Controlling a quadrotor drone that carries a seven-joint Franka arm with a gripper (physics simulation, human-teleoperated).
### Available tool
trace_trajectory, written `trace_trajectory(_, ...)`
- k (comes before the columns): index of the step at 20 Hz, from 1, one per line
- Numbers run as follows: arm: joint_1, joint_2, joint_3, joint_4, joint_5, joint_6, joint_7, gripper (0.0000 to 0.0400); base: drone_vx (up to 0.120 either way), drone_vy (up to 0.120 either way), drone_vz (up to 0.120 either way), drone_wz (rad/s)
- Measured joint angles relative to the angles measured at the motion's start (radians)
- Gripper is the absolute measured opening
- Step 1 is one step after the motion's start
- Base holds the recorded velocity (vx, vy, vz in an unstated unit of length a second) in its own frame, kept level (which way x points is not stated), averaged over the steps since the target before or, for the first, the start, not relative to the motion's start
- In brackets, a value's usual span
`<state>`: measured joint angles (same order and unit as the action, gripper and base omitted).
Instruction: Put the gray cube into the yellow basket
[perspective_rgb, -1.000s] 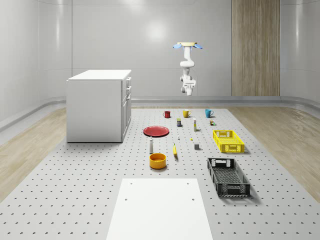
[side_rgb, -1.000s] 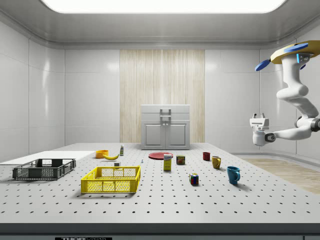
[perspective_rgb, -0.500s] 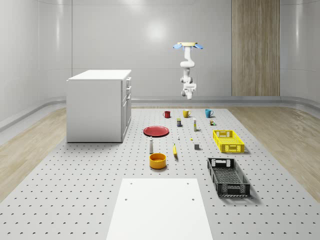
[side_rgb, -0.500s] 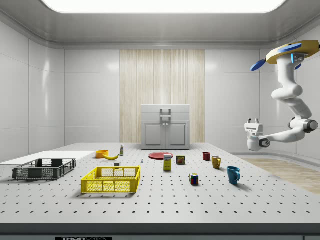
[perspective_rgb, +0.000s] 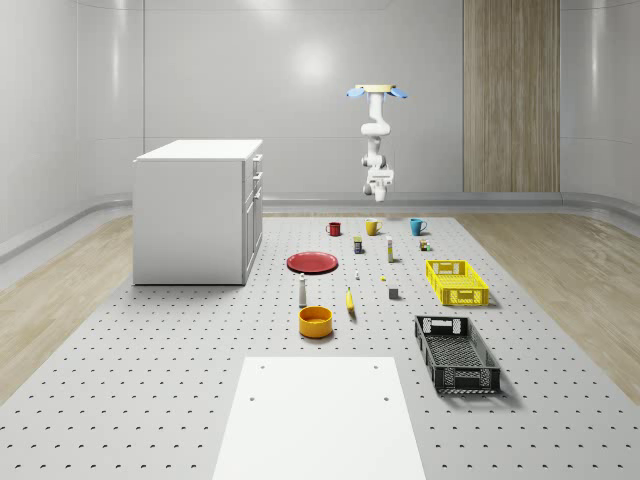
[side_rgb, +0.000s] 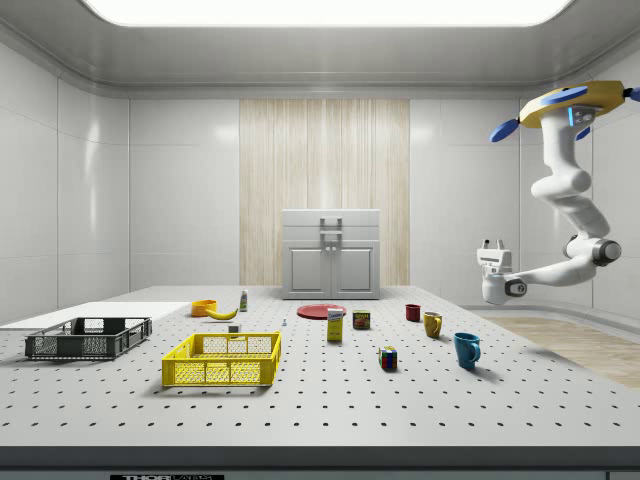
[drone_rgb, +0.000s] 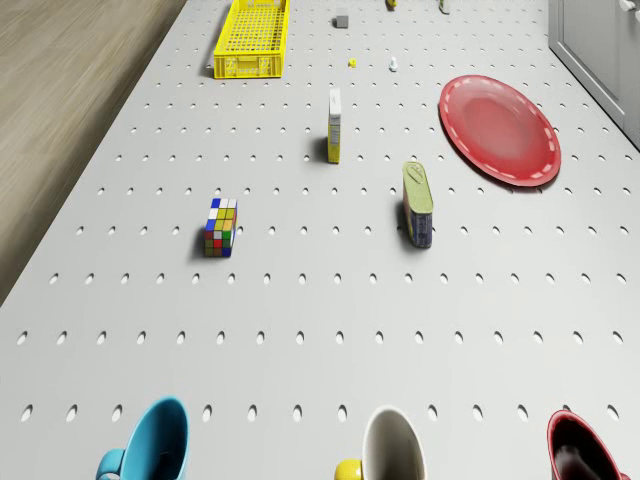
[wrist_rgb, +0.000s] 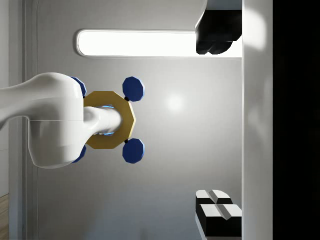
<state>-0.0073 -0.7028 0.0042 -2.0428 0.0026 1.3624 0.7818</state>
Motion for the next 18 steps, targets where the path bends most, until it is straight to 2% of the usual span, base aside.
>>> trace_trajectory(18, -0.002, -0.008, 0.004, -0.006, -0.003, 0.012, 0.000, 0.0400, 0.120, 0.000, 0.000, 0.000)
